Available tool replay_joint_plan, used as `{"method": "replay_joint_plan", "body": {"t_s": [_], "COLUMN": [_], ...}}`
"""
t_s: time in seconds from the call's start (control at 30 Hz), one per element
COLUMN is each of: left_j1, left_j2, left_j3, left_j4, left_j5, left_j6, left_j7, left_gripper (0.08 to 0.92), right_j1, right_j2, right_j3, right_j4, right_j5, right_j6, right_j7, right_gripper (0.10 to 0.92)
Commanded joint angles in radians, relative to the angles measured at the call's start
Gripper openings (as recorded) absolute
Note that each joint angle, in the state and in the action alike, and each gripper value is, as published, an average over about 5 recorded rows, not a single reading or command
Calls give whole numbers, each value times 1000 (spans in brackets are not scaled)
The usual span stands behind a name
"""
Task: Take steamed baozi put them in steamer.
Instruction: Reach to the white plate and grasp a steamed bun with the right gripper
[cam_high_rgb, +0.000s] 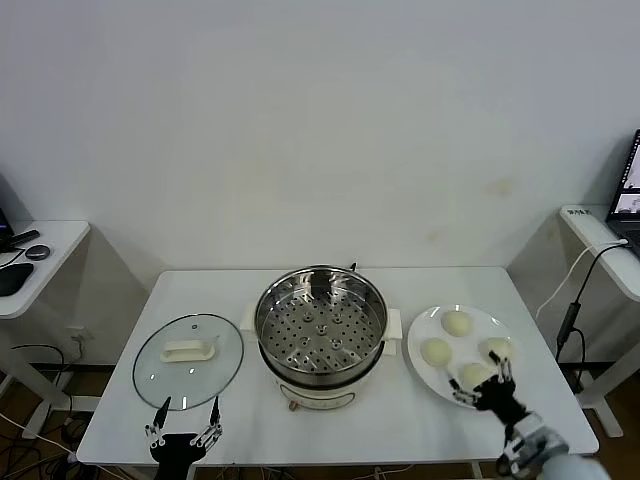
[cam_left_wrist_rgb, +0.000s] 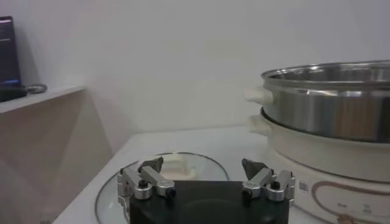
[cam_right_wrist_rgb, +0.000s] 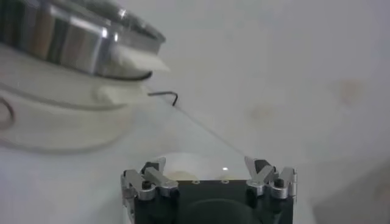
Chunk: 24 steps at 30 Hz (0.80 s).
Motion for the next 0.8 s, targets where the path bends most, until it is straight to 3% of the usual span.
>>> {"method": "replay_joint_plan", "body": {"t_s": [0.03,0.33,0.57,0.8], "left_j1": [2,3,8,-7], "left_j2": [-6,-11,-12,-13], "left_j3": [-20,-50,-74,-79], "left_j4": [5,1,2,7], "left_j5": [52,51,49,51], "left_j6": [-28,-40,-45,-41], "left_j7": [39,38,36,36], "left_gripper": [823,823,823,823], "right_j1": [247,811,1186,1331], "right_j2": [-303,-388,-309,-191], "right_j3": [-34,-505,-862,-1065], "right_j4": [-108,-352,-583,-756], "right_j5": [-204,-302,-303,-283], "right_j6": [-52,-20,3,44], "right_j7": [-210,-522,-707,-796], "right_gripper": [823,823,823,823]}}
